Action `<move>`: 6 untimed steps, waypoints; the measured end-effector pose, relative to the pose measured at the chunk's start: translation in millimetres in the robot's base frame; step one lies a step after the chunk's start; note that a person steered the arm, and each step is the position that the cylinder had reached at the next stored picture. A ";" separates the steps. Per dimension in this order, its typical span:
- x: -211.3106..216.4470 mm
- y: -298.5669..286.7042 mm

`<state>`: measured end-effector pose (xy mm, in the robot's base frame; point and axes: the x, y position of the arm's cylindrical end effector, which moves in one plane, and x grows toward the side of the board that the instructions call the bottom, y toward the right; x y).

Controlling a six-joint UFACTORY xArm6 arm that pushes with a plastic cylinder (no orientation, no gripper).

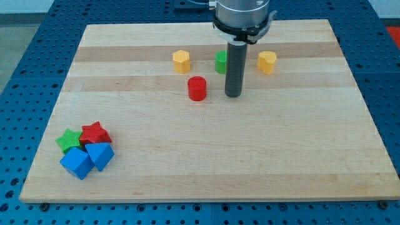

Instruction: Move the red circle below the hexagon

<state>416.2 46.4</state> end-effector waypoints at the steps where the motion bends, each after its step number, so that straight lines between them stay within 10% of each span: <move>1: -0.1 -5.7; 6: -34.9 -50.9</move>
